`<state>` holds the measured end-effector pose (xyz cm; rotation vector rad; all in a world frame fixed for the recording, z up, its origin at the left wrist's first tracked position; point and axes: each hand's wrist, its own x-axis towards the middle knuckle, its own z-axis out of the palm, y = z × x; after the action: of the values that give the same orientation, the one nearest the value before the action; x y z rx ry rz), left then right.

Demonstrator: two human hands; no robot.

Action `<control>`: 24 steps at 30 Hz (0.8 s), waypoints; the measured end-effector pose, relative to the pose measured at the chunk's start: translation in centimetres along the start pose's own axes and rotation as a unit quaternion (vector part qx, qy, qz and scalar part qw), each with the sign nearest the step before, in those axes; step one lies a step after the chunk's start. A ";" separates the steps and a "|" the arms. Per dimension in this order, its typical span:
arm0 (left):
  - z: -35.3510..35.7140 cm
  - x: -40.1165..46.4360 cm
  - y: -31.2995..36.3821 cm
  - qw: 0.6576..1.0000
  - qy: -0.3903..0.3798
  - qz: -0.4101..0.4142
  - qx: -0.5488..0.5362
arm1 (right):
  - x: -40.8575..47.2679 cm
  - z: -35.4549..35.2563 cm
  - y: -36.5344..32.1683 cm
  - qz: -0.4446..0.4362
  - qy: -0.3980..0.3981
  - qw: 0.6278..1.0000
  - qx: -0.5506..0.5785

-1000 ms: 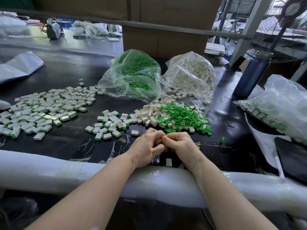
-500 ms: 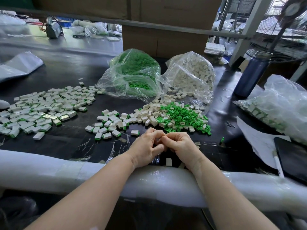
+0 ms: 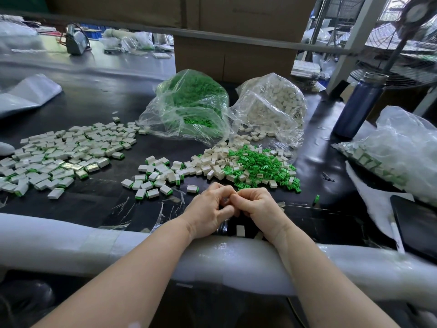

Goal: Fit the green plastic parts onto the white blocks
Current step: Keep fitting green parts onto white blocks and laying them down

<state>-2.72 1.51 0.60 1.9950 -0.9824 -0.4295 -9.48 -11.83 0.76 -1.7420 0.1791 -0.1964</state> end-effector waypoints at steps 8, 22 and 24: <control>0.0 0.0 0.0 1.000 0.011 0.001 0.001 | 0.0 0.2 0.1 -0.009 -0.003 1.000 -0.010; 0.0 -0.1 0.2 1.000 -0.001 -0.006 -0.008 | 0.0 -0.1 0.2 -0.007 0.000 1.000 0.006; -0.1 -0.1 0.3 1.000 -0.003 -0.006 -0.006 | 0.1 -0.1 0.2 -0.006 0.003 1.000 0.004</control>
<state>-2.88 1.56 0.88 1.9912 -0.9697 -0.4461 -9.45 -11.99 0.55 -1.7342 0.1717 -0.2098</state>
